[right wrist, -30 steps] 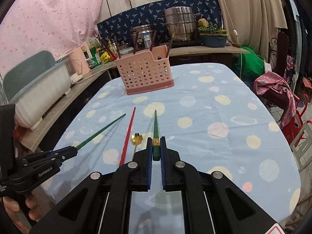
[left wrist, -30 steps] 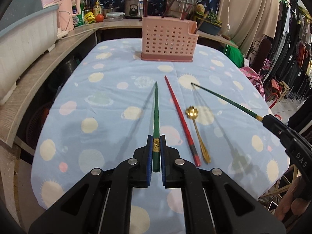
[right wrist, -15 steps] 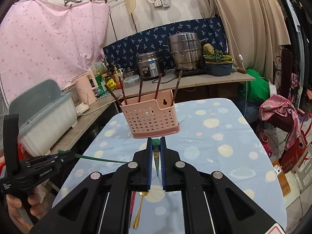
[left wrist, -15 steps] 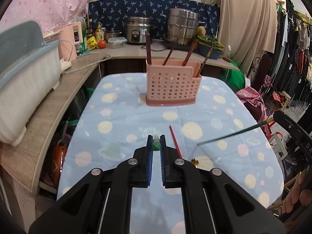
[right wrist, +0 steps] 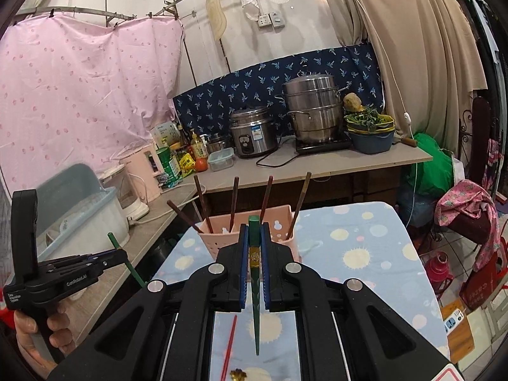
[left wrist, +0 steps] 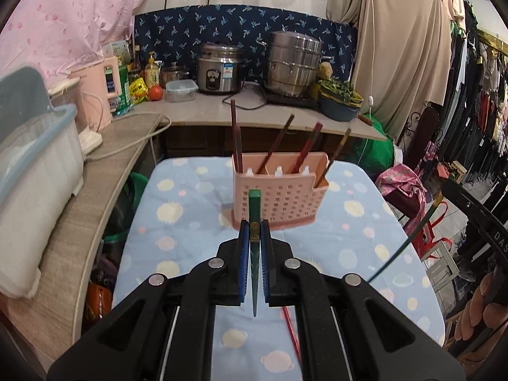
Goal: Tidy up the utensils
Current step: 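Lift both held green chopsticks and lower them into the pink holder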
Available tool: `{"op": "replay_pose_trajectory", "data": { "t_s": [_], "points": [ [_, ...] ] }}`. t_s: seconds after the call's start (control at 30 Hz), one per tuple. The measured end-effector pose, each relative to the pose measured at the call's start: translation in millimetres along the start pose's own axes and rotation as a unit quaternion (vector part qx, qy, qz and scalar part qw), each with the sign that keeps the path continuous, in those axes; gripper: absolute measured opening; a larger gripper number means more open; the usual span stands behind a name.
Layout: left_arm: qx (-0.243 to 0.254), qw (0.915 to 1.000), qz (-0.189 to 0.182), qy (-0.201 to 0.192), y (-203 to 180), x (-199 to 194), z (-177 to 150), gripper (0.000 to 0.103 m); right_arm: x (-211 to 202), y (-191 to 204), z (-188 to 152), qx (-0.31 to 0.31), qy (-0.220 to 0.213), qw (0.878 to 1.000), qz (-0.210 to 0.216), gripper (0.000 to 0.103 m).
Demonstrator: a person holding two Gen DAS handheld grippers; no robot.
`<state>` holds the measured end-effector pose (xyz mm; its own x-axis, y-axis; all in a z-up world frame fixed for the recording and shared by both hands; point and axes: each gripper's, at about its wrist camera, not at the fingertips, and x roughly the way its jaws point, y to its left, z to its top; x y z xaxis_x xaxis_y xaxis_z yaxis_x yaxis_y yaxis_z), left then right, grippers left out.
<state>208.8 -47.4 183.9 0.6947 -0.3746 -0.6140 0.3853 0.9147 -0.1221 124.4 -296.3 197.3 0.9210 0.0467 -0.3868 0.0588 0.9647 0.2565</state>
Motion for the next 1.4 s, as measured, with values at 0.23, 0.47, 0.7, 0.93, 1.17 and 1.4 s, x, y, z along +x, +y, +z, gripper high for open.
{"op": "replay_pose_trajectory", "data": {
  "t_s": [0.23,0.47,0.7,0.93,1.17,1.4],
  "points": [
    [0.01,0.9985,0.008,-0.053,-6,-5,62,0.007,27,-1,61,0.024,-0.039,0.999,0.022,0.007],
    [0.008,0.9934,0.02,-0.112,-11,2,119,0.007,55,14,113,0.013,-0.083,0.996,0.028,0.007],
    [0.017,0.989,0.033,-0.143,-21,26,153,0.007,99,18,133,0.012,-0.087,0.996,0.022,0.007],
    [0.009,0.9935,0.027,-0.11,-18,65,150,0.007,142,18,113,0.002,-0.051,0.999,0.013,0.007],
    [0.006,0.9962,0.03,-0.082,-13,91,136,0.007,173,14,85,-0.004,-0.012,1.0,0.001,0.007],
    [-0.008,0.9967,0.011,-0.08,-9,96,129,0.011,178,10,78,0.001,-0.002,1.0,-0.007,0.013]
  ]
}}
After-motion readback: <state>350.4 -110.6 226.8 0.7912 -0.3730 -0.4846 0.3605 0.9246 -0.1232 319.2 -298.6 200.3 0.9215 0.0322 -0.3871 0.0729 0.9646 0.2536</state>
